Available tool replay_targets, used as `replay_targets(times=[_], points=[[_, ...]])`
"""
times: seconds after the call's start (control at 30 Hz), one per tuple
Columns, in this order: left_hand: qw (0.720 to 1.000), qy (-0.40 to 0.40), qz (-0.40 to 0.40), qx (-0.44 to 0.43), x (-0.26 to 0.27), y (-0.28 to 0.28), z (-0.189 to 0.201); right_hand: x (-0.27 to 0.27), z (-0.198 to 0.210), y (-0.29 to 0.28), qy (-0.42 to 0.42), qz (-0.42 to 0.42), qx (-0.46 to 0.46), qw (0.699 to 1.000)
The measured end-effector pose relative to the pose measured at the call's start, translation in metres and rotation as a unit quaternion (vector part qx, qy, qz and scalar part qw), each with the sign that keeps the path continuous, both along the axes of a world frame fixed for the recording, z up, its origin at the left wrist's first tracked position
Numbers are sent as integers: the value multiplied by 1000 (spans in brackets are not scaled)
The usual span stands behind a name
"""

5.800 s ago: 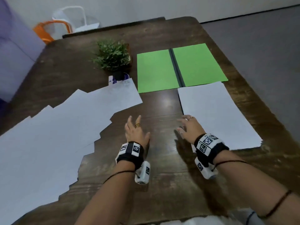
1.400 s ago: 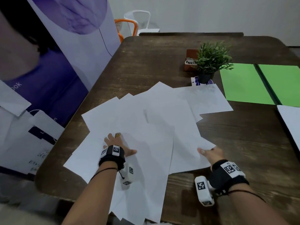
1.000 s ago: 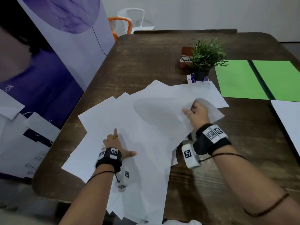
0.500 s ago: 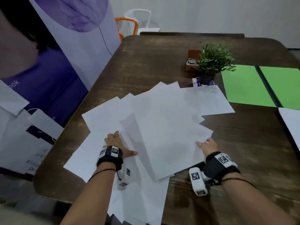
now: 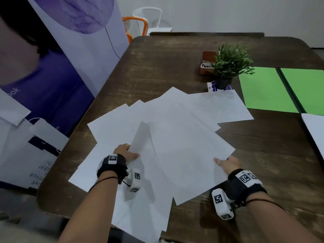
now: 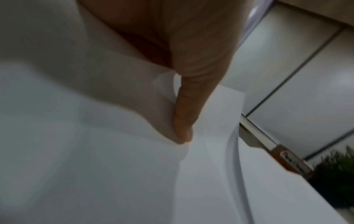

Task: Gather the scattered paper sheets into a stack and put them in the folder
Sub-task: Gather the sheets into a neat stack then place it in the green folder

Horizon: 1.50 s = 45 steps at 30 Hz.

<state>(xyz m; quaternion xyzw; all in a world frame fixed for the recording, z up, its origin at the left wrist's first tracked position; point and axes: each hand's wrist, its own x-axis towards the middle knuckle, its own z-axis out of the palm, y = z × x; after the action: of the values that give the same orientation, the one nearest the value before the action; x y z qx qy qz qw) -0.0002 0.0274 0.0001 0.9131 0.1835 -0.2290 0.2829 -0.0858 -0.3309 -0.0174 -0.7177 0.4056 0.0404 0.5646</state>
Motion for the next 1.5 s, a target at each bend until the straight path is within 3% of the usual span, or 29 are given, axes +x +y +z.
replay_targets(times=[0.1,0.27,0.5,0.67,0.77,0.9,1.07,1.1,1.17,1.23,1.3,1.37,1.5], points=[[996,-11,69,-59,0,-2,-2,5,22,7,-67,-31,6,997],[986,-7,105,-129,-6,-19,-1,10,58,24,-173,-58,157,971],[940,22,195,-277,-8,-51,-7,1,7,51,-31,46,112,992],[970,-33,151,-187,-10,-57,-22,10,-2,46,14,32,131,991],[976,-39,137,-163,-12,-56,-26,22,-10,28,-4,-14,128,992],[975,-26,158,-153,-8,-59,-23,22,-4,22,-1,-1,70,998],[956,-44,195,-215,1,-66,-29,9,11,44,64,128,195,970],[958,-57,189,-210,1,-66,-29,10,13,43,76,151,178,969],[960,-99,170,-201,0,-68,-26,14,17,33,76,166,38,982],[944,-165,153,-241,0,-68,-21,24,23,16,55,146,-120,980],[924,-219,127,-286,-2,-69,-8,34,40,4,-4,122,-192,974],[909,-255,101,-315,-1,-70,7,48,58,-4,-78,131,-194,969],[878,-283,77,-379,5,-75,41,75,91,-12,-188,174,-88,963]])
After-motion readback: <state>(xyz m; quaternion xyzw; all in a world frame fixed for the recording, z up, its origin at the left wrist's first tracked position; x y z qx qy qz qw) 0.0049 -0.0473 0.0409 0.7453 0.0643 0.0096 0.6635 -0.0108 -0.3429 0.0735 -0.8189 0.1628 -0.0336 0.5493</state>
